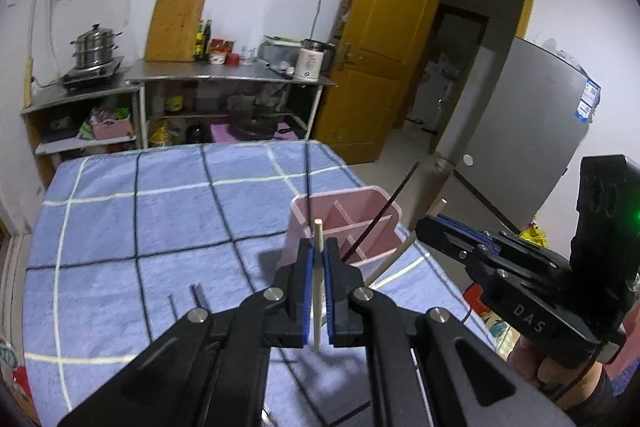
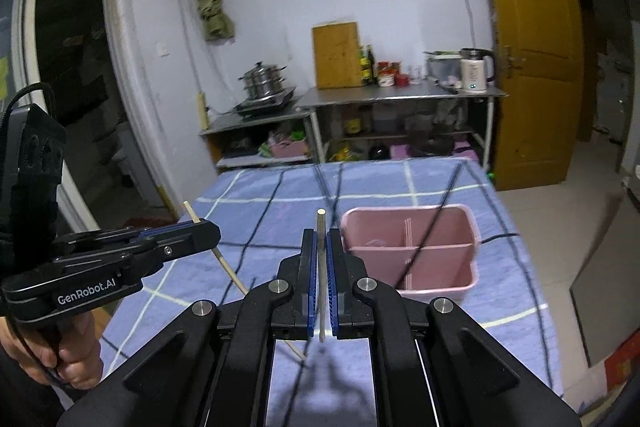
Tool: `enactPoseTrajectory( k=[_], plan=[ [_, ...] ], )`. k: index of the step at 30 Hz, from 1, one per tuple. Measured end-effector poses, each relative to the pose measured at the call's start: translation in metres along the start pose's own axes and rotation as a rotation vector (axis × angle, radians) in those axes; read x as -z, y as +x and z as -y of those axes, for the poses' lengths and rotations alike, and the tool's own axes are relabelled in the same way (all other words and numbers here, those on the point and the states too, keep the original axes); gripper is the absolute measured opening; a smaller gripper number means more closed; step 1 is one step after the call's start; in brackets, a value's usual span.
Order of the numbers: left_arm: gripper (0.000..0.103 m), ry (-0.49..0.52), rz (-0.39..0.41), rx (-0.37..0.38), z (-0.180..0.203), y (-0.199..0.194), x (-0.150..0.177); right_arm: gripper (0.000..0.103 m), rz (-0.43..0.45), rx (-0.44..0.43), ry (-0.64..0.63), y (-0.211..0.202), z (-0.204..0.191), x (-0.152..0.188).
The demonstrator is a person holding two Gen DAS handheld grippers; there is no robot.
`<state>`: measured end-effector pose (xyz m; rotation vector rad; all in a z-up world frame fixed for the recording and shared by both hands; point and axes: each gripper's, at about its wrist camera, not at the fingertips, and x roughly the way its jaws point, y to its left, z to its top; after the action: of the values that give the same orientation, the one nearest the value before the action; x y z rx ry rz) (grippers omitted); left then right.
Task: Organize utensils
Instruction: 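Lower both wooden chopsticks into the pink holder compartments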
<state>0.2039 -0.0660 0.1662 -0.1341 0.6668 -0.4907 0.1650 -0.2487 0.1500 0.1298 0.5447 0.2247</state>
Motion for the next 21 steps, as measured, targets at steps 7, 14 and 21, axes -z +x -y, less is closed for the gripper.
enactPoseTrajectory(
  k=[7, 14, 21],
  plan=[
    [0.006, 0.013, 0.037, 0.024, 0.014, 0.011, -0.037, 0.005, 0.063, 0.044, 0.022, -0.011, 0.023, -0.027],
    [0.006, 0.021, 0.098, 0.032, 0.020, 0.011, -0.070, 0.005, 0.129, 0.060, 0.052, -0.017, 0.038, -0.053],
    [0.006, 0.014, 0.079, 0.020, 0.015, 0.036, -0.079, 0.005, 0.137, 0.058, 0.067, -0.004, 0.045, -0.066]
  ],
)
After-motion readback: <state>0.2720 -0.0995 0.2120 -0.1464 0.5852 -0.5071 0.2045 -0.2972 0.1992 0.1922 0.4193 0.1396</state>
